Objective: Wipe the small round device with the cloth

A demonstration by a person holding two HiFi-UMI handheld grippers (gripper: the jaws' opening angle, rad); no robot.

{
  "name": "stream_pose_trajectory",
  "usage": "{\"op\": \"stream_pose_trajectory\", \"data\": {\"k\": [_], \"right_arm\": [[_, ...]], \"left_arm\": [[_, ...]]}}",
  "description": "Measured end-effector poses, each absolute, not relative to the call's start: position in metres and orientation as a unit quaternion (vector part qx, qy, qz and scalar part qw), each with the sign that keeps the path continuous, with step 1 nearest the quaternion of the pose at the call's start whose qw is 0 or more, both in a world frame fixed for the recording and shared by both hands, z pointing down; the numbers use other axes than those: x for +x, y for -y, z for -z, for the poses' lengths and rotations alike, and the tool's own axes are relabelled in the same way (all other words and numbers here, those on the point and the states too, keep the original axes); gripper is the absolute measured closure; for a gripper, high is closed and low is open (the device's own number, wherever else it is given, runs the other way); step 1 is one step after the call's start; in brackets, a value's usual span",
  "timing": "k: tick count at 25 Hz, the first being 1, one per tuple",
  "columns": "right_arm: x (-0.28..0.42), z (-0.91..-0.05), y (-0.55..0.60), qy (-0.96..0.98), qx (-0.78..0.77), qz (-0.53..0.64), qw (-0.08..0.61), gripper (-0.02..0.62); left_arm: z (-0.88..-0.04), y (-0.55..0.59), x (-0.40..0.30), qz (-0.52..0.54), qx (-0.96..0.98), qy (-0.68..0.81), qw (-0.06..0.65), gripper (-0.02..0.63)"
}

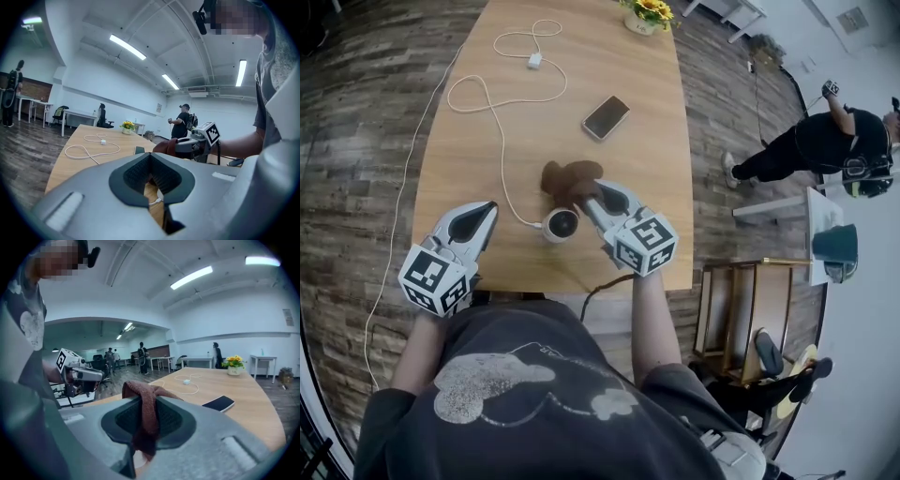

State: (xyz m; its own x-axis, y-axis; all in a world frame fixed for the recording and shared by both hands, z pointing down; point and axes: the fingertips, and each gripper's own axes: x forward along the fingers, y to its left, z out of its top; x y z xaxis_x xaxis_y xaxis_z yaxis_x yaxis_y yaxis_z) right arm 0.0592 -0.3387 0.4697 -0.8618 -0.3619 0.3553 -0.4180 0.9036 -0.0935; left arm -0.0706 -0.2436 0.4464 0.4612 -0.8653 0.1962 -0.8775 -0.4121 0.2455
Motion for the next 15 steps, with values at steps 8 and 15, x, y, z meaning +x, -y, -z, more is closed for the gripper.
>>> {"op": "stream_pose_trajectory", "data": {"k": [8,15], "right_arm": [[0.041,-0.523,0.329,0.952,0.132,-0.127,0.245,0.54],[0.041,-0.548,0.347,0.941,0.115,-0.164,0.273,0.54]], "left_arm": [[-0.449,0.244,-0.081,-0.021,0.831,0.532,0.16,0.588],[-0.451,0.241,-0.09,-0.026,0.822,0.545,0.161,0.588]]}}
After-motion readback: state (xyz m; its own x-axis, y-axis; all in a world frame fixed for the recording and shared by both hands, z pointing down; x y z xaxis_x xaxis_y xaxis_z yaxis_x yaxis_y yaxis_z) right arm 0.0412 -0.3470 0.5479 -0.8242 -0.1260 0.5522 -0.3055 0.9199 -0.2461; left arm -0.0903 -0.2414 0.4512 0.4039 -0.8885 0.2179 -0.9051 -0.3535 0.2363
